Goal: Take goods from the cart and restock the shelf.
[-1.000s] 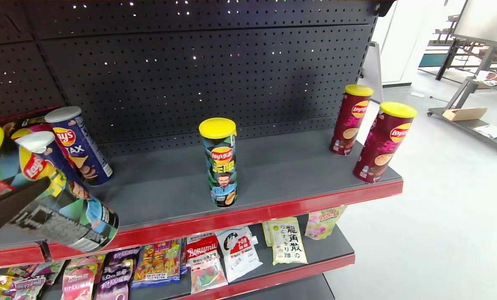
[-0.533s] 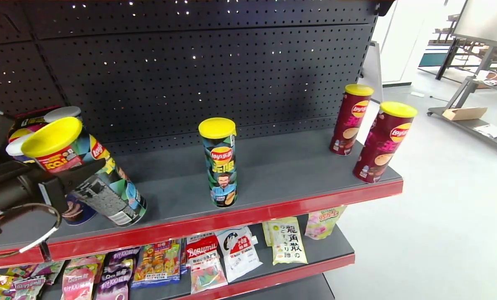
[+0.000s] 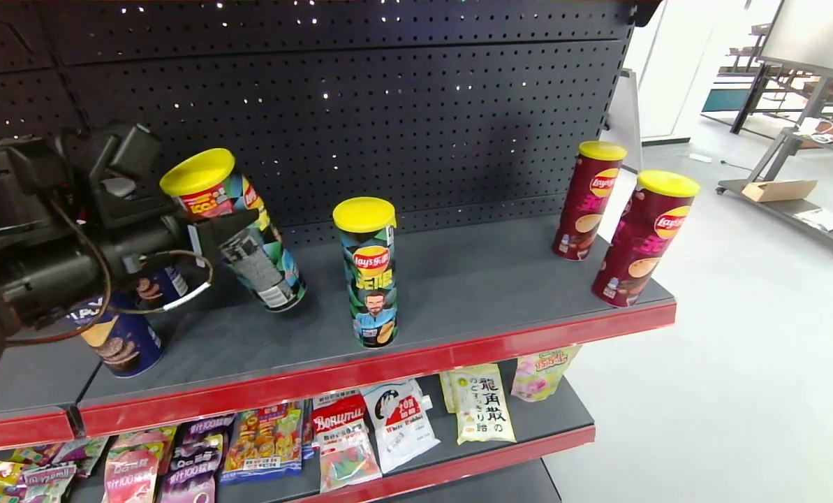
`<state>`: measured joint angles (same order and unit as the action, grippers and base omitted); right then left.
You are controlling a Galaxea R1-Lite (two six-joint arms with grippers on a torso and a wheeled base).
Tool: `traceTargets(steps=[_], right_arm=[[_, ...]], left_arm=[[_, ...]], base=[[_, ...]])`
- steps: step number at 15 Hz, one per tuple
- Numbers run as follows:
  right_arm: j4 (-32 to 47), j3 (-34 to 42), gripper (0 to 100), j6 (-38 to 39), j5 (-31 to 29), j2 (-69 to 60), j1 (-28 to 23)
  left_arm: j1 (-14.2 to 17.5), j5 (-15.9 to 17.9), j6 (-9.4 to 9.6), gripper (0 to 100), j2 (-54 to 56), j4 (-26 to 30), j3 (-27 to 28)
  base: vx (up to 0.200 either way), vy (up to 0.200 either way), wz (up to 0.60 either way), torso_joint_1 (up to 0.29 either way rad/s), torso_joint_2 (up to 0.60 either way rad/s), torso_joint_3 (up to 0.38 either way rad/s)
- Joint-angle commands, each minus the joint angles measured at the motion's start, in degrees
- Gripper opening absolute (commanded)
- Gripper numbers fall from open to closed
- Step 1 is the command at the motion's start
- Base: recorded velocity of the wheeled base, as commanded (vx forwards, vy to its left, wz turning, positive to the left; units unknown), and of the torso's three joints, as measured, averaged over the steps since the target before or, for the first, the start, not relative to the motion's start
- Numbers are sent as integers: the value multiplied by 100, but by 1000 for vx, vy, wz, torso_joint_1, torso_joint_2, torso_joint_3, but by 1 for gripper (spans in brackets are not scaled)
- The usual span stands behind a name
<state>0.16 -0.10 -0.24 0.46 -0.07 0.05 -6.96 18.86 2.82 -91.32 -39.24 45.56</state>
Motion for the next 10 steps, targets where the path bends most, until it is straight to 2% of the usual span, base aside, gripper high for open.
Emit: traceTargets(steps=[1,4,6,9,10], right_arm=[[2,1,100,-2,6,7,4],[2,1,100,-2,-2,7,4],[2,1,100,-2,6,7,4],[2,1,100,-2,-2,7,4],[2,1,100,-2,6,7,4]], left_arm=[[-139,-84,-36,0,-1098,-49,867],[-174,-93,8,0,-1679,-215,1359],[-367,-172,0,0,-2127,-215,1755],[-666,-726,-79,0,-2628,-189,2572],[-701,-796,-132,0,-2733,-180,2757]], base=[[0,0,0,0,0,0],[0,0,0,0,0,0],[0,0,0,0,0,0],[0,0,0,0,0,0],[0,0,0,0,0,0]])
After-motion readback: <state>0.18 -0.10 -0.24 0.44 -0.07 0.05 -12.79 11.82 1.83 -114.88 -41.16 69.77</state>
